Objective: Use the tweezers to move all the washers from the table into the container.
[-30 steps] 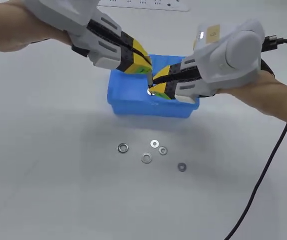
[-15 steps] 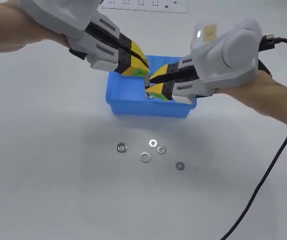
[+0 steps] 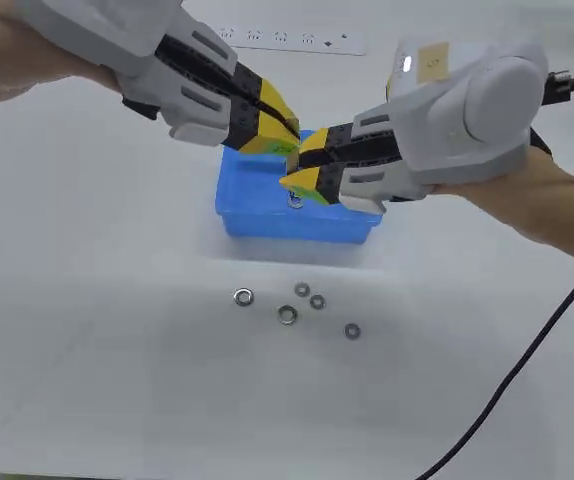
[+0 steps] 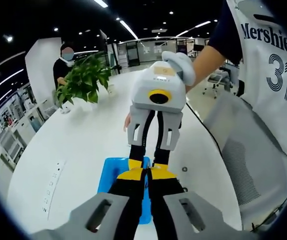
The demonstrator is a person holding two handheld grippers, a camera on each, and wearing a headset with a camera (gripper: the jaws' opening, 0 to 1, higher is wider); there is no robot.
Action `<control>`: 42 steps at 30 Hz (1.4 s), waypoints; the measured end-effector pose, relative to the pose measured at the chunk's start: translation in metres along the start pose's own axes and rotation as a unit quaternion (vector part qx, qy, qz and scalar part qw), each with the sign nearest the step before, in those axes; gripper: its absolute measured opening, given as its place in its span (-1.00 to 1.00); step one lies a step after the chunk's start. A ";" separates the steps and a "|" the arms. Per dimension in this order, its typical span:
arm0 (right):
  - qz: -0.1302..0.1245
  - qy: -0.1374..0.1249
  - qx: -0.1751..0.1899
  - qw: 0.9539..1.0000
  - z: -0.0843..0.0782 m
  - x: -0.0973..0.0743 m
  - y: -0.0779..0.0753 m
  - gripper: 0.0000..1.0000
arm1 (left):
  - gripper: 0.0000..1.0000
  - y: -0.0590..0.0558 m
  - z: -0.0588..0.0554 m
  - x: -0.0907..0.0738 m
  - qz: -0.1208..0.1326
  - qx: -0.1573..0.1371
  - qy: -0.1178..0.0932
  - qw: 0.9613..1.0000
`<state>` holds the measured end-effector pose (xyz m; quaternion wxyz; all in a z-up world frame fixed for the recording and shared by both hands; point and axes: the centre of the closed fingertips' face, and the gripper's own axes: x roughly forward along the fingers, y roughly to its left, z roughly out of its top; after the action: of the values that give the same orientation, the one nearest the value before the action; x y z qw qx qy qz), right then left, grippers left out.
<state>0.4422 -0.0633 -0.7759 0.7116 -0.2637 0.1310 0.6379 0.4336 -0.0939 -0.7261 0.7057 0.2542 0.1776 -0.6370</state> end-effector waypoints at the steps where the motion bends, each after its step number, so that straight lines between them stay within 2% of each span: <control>1: 0.001 0.000 -0.003 1.000 0.002 -0.001 0.005 -0.77 | -0.88 -0.005 0.001 -0.002 0.000 0.003 0.001 1.000; 6: 0.012 0.001 -0.010 1.000 0.009 0.000 0.026 -0.77 | -0.88 -0.024 0.002 -0.008 0.000 0.004 -0.001 1.000; 10: 0.022 0.000 -0.012 1.000 0.011 0.003 0.043 -0.77 | -0.88 -0.035 -0.005 -0.014 0.002 -0.002 -0.003 1.000; 13: 0.030 0.000 -0.011 0.999 0.013 0.009 0.057 -0.77 | -0.88 -0.046 -0.011 -0.017 0.003 -0.009 -0.004 1.000; 16: 0.038 -0.002 -0.008 0.999 0.014 0.016 0.068 -0.78 | -0.88 -0.056 -0.021 -0.020 0.005 -0.017 -0.004 1.000; 18: 0.042 -0.002 -0.007 0.999 0.013 0.021 0.075 -0.78 | -0.88 -0.061 -0.023 -0.021 0.007 -0.022 -0.003 1.000; 24: 0.053 0.002 -0.005 0.999 0.008 0.034 0.091 -0.77 | -0.88 -0.074 -0.042 -0.023 0.010 -0.035 -0.003 0.999; 31: 0.055 0.016 0.001 0.998 -0.007 0.043 0.097 -0.75 | -0.88 -0.082 -0.053 -0.018 0.007 -0.045 0.002 0.999; 42: 0.052 0.029 0.015 0.998 -0.023 0.047 0.089 -0.76 | -0.88 -0.078 -0.059 -0.007 0.005 -0.050 -0.005 0.999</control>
<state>0.3660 -0.0324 -0.8380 0.6775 -0.2642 0.1752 0.6637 0.3598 -0.0584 -0.7801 0.7216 0.2161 0.2041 -0.6252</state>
